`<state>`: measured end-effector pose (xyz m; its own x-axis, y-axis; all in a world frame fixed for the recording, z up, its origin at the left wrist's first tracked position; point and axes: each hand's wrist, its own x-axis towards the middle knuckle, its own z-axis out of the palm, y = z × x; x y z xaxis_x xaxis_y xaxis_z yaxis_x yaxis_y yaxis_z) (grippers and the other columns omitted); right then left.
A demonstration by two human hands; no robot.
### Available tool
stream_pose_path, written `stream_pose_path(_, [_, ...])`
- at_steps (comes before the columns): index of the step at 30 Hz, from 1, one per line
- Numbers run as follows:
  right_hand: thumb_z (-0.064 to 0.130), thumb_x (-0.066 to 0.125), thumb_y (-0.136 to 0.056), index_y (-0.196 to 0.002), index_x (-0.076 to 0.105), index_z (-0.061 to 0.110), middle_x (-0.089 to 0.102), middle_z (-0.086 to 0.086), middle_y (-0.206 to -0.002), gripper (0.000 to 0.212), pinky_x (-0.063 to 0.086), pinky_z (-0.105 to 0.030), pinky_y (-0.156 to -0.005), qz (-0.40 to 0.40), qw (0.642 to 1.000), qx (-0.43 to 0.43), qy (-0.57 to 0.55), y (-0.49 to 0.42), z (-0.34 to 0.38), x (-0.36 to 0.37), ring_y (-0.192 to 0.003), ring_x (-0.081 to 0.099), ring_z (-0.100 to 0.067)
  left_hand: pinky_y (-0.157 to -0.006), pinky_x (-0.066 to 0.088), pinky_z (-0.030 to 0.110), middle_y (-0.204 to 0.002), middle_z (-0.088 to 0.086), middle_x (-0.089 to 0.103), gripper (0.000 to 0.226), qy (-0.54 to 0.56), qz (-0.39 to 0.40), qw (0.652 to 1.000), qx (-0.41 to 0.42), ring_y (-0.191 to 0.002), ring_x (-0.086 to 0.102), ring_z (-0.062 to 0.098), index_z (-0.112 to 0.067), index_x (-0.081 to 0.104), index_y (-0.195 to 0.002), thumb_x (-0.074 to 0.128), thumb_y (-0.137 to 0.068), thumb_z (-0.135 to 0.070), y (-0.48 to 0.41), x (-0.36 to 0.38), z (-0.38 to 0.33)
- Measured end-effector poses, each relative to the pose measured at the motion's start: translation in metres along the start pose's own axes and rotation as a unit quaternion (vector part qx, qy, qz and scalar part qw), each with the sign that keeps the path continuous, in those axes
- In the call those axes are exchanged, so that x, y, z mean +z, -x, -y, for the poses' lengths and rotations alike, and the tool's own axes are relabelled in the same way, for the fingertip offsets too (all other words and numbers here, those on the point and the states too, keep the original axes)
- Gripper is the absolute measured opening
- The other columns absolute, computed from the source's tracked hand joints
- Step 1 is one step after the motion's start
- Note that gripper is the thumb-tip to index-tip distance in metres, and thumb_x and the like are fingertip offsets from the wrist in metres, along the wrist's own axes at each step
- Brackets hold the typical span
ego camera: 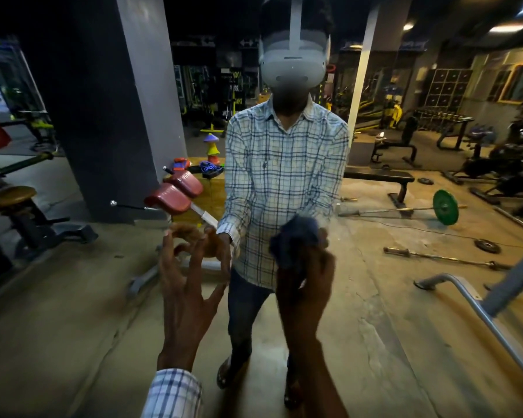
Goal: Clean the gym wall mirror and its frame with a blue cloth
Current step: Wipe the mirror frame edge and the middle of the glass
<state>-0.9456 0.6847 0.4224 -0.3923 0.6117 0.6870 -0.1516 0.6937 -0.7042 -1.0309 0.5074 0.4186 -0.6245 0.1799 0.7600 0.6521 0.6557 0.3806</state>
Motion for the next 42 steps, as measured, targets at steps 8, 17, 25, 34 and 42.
stream_pose_path(8, [0.018, 0.064, -0.088, -0.12, 0.054, 0.029, 0.052, 0.001, -0.114, 0.035, 0.049, -0.059, -0.086, -0.261, 0.956, 0.105, -0.087, 0.004, -0.018, 0.013, -0.106, 0.056, -0.027, -0.103, 0.043, 0.052, -0.165, 0.024, 0.017, 0.099, 0.022, -0.01, 1.0, 0.013, -0.145, 0.03, 0.039, -0.018, 0.045, -0.151, 0.095, -0.067, -0.032, -0.012, -0.018, 0.059])
stream_pose_path(17, [0.016, 0.067, -0.09, -0.116, 0.057, 0.022, 0.054, 0.001, -0.111, 0.029, 0.053, -0.045, -0.079, -0.159, 0.987, 0.025, -0.028, 0.032, 0.004, 0.043, -0.098, 0.056, -0.015, -0.109, 0.038, 0.071, -0.163, 0.03, 0.021, 0.102, 0.031, 0.012, 0.998, 0.045, -0.147, 0.03, 0.052, -0.023, 0.039, -0.151, 0.095, -0.066, -0.033, -0.01, -0.014, 0.098])
stream_pose_path(25, [0.01, 0.074, -0.09, -0.116, 0.059, 0.02, 0.055, 0.004, -0.11, 0.031, 0.052, -0.033, -0.08, -0.136, 0.988, -0.052, -0.046, -0.001, 0.061, 0.065, -0.101, 0.057, -0.011, -0.104, 0.04, 0.072, -0.164, 0.028, 0.016, 0.122, 0.044, -0.035, 0.996, 0.067, -0.144, 0.033, 0.054, -0.033, 0.02, -0.16, 0.095, -0.064, -0.039, -0.024, -0.021, 0.097])
stream_pose_path(34, [0.018, 0.067, -0.086, -0.123, 0.057, 0.038, 0.056, 0.017, -0.12, 0.043, 0.052, -0.042, -0.1, -0.255, 0.96, 0.004, -0.116, -0.043, 0.092, 0.067, -0.117, 0.058, -0.011, -0.114, 0.033, 0.062, -0.165, 0.03, 0.017, 0.104, 0.04, -0.06, 0.996, 0.061, -0.151, 0.024, 0.047, -0.027, 0.031, -0.158, 0.086, -0.072, -0.051, -0.039, -0.027, 0.108])
stream_pose_path(42, [0.013, 0.066, -0.086, -0.123, 0.064, 0.009, 0.063, -0.005, -0.12, 0.038, 0.053, -0.054, -0.092, -0.318, 0.939, 0.04, -0.128, -0.064, 0.078, 0.044, -0.11, 0.062, -0.022, -0.108, 0.039, 0.069, -0.161, 0.031, 0.025, 0.123, 0.056, -0.097, 0.991, 0.069, -0.145, 0.034, 0.051, -0.045, 0.005, -0.163, 0.089, -0.073, -0.044, -0.042, -0.031, 0.102])
